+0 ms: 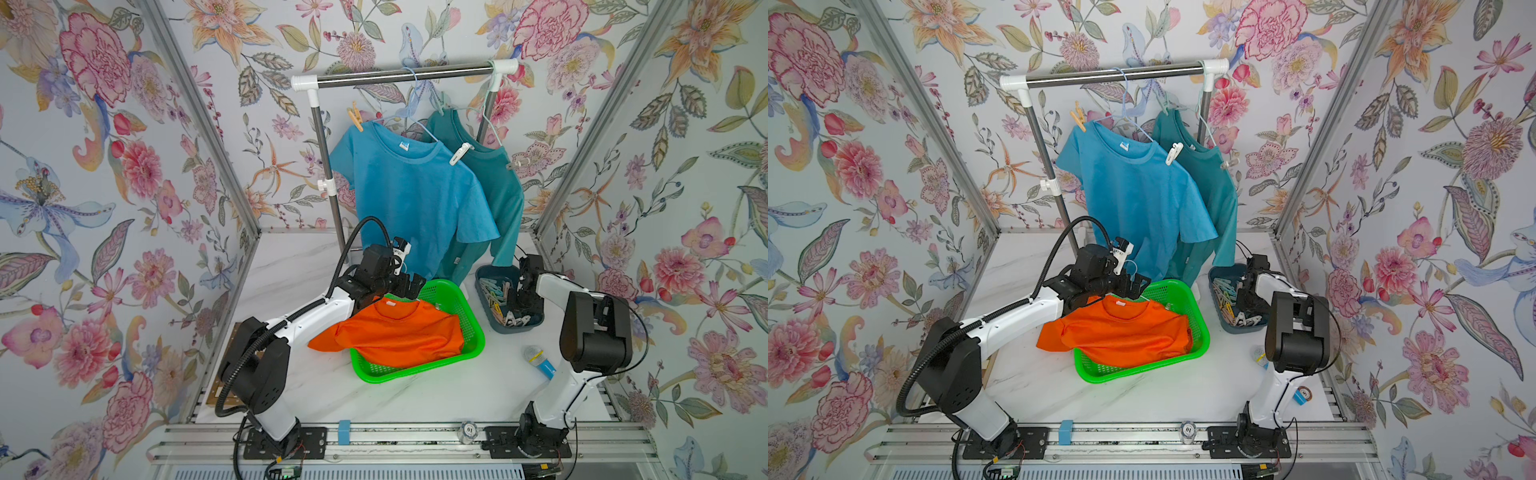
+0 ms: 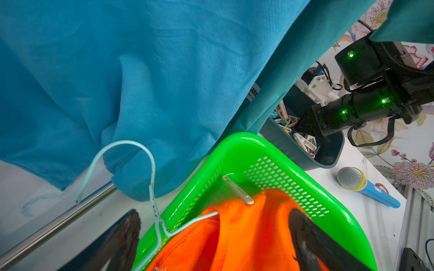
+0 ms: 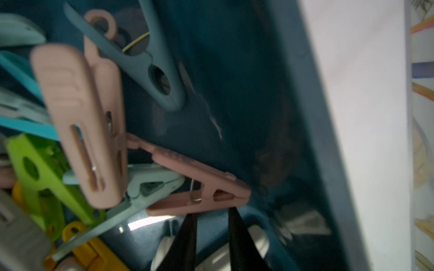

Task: Use clothespins to secure the t-shirt on both sides of the hanger
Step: Adjust the clothespin in the storage box, then pick up the clothespin from the storage box.

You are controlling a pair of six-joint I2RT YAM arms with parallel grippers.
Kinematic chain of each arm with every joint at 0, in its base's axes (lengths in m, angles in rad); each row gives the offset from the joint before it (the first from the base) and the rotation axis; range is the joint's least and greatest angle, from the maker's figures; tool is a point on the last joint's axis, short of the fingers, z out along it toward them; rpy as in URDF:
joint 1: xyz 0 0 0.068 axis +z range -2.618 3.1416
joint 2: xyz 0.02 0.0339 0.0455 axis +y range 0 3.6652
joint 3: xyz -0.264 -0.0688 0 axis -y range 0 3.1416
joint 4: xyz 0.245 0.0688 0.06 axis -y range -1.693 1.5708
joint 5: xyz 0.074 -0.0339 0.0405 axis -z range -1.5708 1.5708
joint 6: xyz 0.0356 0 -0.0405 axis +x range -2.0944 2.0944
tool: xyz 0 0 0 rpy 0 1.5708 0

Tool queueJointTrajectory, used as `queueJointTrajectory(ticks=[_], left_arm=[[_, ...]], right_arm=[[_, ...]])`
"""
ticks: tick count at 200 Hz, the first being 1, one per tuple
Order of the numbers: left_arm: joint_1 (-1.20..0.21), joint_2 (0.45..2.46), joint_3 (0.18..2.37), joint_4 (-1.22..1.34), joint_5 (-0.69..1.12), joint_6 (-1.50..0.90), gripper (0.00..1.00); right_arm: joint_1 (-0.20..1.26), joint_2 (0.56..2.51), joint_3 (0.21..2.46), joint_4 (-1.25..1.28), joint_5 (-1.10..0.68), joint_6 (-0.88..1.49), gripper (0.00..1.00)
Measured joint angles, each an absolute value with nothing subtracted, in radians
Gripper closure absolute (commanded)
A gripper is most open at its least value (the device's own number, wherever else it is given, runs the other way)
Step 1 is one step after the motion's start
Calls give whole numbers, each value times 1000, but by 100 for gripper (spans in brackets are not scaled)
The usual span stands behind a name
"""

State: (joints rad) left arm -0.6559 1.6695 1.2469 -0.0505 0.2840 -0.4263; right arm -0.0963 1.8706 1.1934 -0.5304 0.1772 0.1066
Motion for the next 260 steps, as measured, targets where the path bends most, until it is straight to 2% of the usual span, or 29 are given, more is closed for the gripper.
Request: queueJointTrajectory(ticks=[27,94,109,142,166,200,229,260], left_arm=[[-656,1674,1247,-51,284,-423,0],[-656,1697,1261,-51,288,-423,0],[-656,1699,1262,-51,290,-423,0],[-656,1702,1262,-51,302,-423,0],[-656,1703,1262,-51,307,-423,0],[-656,1703,1262,-51,310,-424,0],[-656,1703,1262,-51,311,-424,0],[-656,1703,1262,-51,311,-424,0]], right_arm=[[-83,1894,1231,-513,189,80,70],[-59,1917,1247,-454,150,58,35],[-54,1917,1258,-451,142,57,36],[-55,1916,1281,-435,89,77,48],[-55,1883,1252,-421,28,103,52],[-55,1782,1191,-408,-83,165,54],[-48,1746,1153,-376,-145,215,47],[-25,1741,1108,-390,-146,222,54]])
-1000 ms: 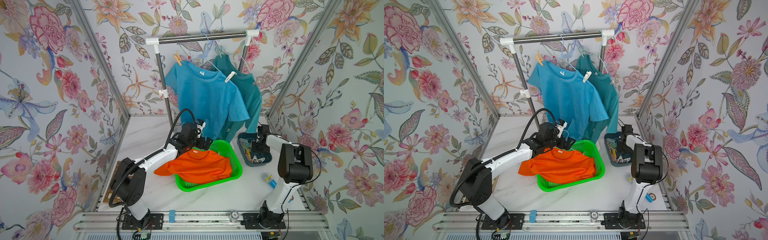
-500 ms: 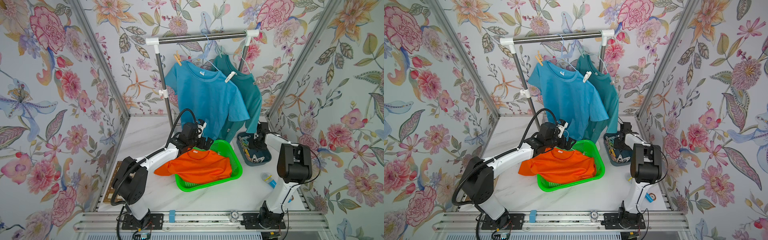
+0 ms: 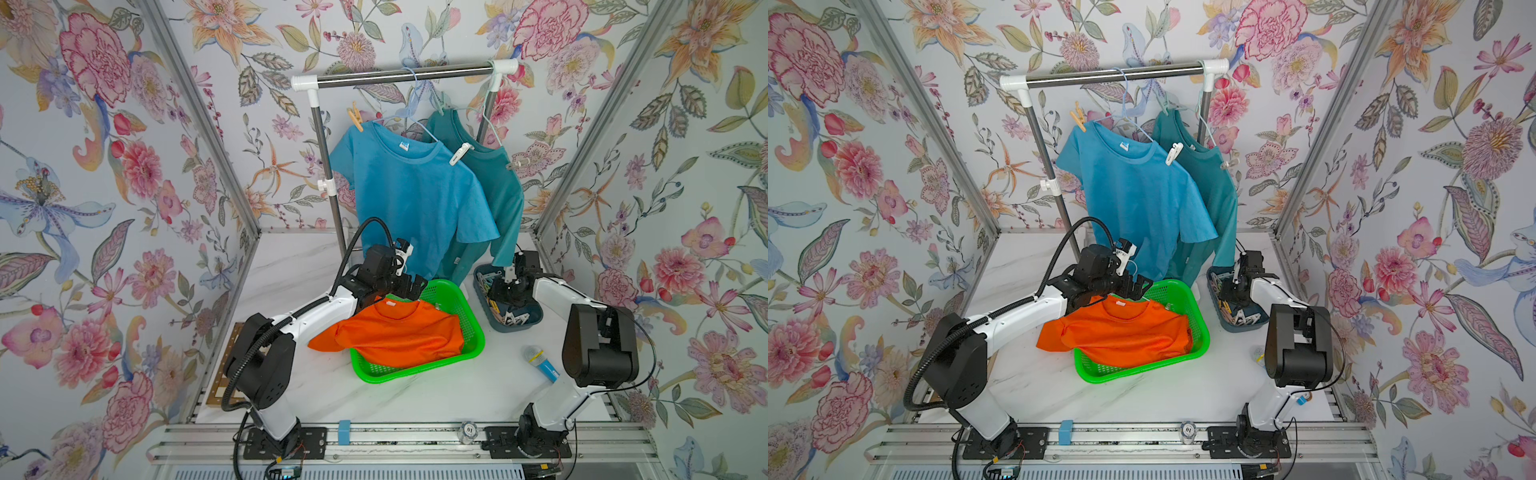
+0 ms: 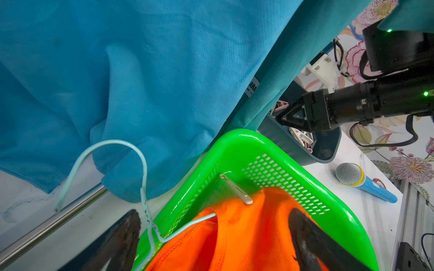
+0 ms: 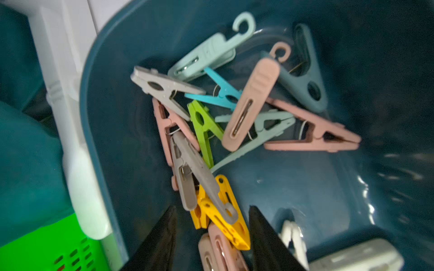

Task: Use clothespins to secure the t-shirt on both sides of the hanger
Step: Pick up the clothespin from the storage box.

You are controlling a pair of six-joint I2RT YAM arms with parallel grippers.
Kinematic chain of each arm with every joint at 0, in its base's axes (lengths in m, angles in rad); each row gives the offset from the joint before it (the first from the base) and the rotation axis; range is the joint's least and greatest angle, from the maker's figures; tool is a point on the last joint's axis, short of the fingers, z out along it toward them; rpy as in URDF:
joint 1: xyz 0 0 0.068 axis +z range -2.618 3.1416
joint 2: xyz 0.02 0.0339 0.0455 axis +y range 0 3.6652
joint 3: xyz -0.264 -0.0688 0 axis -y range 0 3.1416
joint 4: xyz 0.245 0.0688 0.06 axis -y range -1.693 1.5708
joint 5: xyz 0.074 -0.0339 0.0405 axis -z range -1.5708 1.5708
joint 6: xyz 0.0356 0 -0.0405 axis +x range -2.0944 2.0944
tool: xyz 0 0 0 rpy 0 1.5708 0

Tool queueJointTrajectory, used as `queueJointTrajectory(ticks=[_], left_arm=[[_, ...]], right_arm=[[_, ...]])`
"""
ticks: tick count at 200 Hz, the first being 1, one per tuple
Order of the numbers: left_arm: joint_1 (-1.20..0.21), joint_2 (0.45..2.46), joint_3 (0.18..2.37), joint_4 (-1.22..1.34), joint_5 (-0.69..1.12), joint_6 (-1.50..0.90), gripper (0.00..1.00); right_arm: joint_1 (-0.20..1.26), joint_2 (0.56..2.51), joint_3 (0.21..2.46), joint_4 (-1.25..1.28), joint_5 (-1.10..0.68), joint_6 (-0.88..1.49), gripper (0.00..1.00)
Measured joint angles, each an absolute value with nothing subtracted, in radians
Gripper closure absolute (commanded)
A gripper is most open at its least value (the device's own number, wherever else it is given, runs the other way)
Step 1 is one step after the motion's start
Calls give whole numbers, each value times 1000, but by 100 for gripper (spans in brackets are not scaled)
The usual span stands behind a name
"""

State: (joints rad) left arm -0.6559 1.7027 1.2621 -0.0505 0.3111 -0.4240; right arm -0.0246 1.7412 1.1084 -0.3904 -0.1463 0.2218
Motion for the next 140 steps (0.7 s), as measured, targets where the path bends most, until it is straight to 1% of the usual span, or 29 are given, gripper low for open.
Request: queueJointTrajectory(ticks=[7,29,73,93,117,129,140], left_arm=[[-656,1703,1262,-51,311,-424,0],[-656,1704,1262,-51,314,-427,0],[-656,1704,1262,-51,314,-432,0],[-656,1704,1265,-53,314,-435,0],[-656,1704,1277,-59,314,-435,0],[-656,1704,1279,-58,314,-435,0],[-656,1704,1279,-59,315,-435,0]], right_arm=[[-20,1741,1108,-398,-142,220,55],[-16,1755,1108,-399,-126,212,64],[-14,1859,1145,-397,-84,191,66],[-12,1861,1160,-390,-75,178,82],[-10,1859,1159,-393,-70,180,86],[-10,1844,1153,-394,-71,180,89],[-11,1818,1143,-398,-72,182,91]])
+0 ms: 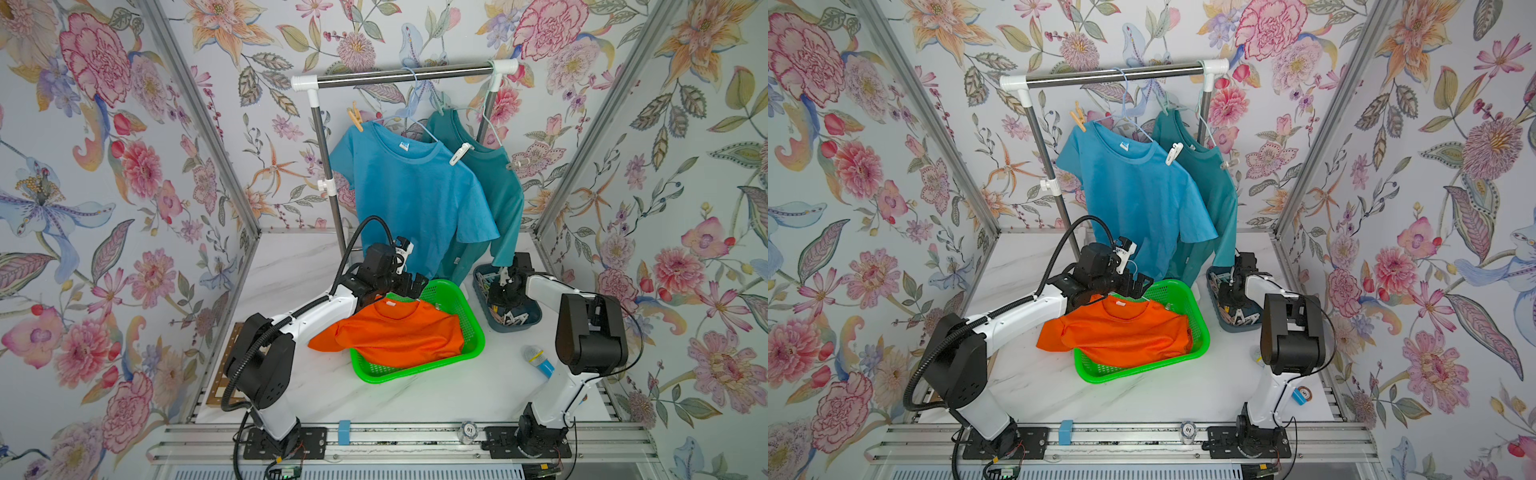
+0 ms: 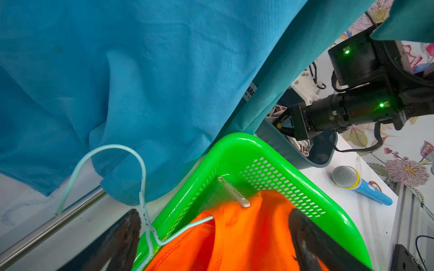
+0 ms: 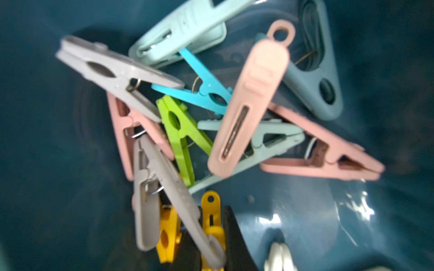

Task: Use clothespins to secure the t-shirt on both sides of the hanger
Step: Pick up the clothespin from the storage box.

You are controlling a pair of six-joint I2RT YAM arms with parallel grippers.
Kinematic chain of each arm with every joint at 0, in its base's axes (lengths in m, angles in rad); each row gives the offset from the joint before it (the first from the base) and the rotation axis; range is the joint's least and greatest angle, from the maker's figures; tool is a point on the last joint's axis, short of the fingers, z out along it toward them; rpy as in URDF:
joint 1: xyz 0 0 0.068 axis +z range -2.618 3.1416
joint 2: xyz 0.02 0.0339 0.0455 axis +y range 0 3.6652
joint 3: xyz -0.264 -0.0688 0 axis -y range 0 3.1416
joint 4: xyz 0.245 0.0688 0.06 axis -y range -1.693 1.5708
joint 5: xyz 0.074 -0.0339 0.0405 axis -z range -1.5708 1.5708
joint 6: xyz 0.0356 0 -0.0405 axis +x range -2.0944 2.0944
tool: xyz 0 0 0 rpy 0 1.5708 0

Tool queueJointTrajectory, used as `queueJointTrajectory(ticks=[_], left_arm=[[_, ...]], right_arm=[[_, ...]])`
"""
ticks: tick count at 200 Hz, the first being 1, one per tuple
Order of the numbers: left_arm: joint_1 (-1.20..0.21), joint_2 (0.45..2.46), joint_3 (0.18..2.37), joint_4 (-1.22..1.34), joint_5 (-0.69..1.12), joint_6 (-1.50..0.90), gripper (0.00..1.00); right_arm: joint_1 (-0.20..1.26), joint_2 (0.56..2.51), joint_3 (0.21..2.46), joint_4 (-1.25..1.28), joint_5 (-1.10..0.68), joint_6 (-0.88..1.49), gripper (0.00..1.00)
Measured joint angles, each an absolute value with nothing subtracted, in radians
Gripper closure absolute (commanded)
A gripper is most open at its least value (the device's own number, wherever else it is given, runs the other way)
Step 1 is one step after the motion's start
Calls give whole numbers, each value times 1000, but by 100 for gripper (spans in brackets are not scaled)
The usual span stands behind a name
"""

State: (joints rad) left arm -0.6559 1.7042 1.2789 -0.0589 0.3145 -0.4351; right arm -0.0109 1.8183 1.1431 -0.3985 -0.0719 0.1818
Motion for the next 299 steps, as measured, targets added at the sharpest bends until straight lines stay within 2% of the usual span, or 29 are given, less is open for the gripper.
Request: queueJointTrajectory(ticks=[59,110,133,177,217,261,299], left_arm=[[-659,1704,1279,-58,319,-435,0],[-685,1691,1279,-41,335,-441,0],[-752,1678,1301,-47,316,-410,0],[-906,1607,1282,20,222,-343,0],[-1026,1550,1250,128,150,-300,0],[-1153,1610,1354,133,16,-209,0],[-1207,1644,1394,79,-150,-139,0]], right_arm=[[-89,1612,1119,-410,-162,211,92],[-189,1501,997,-361,-370,324,94],[-183,1348,948,-364,-453,392,93],[-170,910,934,-398,-516,517,92],[-92,710,885,-438,-569,672,92],[95,669,868,-459,-548,810,93],[201,674,871,-438,-443,863,93]])
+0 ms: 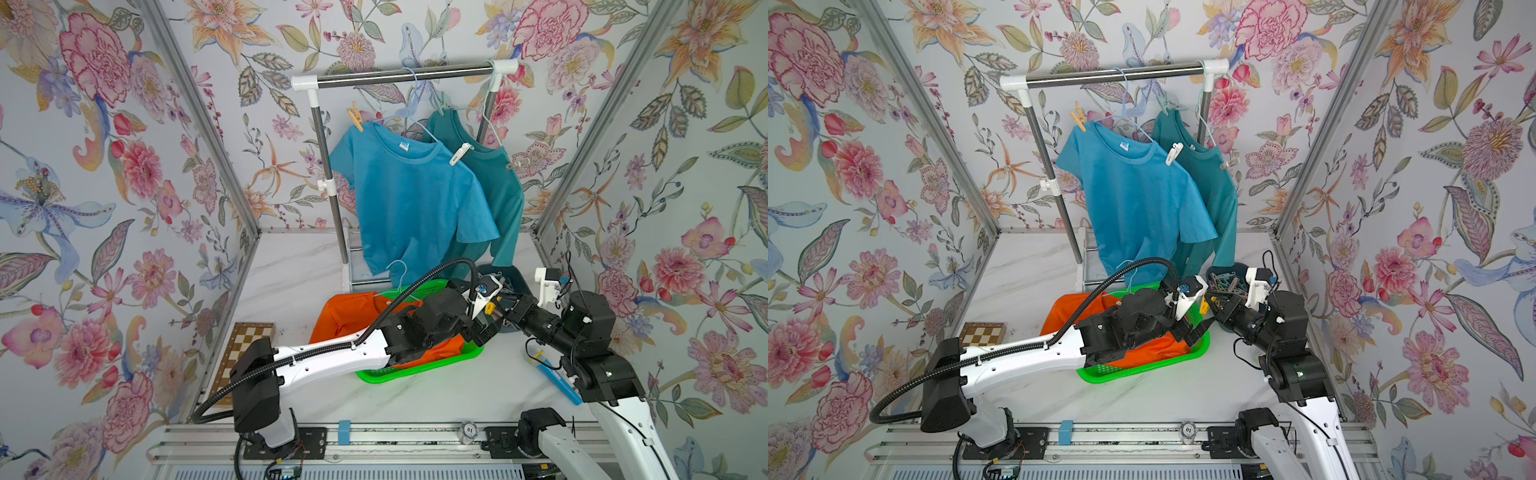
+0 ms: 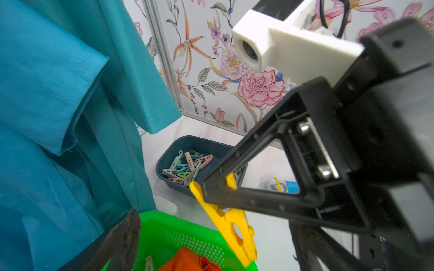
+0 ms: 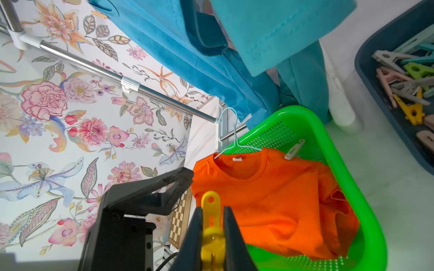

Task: Use clothespins to secure the t-shirt on both sides of the hanger
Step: Pick up the clothespin from the storage box.

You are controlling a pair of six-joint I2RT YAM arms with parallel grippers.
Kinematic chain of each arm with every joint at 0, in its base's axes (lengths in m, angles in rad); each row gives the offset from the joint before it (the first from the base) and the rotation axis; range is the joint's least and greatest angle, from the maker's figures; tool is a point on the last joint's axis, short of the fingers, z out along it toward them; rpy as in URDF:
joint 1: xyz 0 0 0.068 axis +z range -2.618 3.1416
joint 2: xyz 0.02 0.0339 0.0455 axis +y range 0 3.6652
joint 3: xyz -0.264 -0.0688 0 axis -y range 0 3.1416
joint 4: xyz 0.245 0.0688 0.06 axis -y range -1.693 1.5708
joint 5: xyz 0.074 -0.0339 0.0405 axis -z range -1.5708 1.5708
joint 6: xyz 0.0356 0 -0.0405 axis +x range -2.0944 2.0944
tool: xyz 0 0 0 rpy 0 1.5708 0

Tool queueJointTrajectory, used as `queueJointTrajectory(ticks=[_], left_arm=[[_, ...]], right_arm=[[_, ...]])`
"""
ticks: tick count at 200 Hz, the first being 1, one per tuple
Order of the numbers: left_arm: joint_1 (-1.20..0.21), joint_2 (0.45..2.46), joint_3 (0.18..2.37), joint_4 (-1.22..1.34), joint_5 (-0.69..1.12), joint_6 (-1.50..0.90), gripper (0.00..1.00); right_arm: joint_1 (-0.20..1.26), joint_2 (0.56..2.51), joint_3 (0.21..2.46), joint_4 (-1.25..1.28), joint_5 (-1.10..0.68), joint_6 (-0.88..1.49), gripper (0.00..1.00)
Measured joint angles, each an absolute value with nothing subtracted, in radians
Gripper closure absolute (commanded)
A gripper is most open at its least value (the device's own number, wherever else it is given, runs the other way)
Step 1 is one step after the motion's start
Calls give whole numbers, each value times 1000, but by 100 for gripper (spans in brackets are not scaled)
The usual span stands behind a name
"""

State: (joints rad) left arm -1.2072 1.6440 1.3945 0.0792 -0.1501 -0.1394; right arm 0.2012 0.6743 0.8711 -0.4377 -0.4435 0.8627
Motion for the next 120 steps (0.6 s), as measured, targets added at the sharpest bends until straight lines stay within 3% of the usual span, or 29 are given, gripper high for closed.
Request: queueJointTrajectory(ticks=[47,71,84,120], left_arm=[[-1237,1643,1404,47,-355,-104,1],[-1235,1624,1372,88,-388,-88,12],[-1231,1614,1357,103,-376,-92,13],[-1175,1543,1282,163,-217,-150,1]], right_arm=[[262,715,876,-394,-381,893,93],[280,724,876,-367,-389,913,93],[288,726,876,-354,-395,921,93],[293,740,878,-297,-430,945,93]])
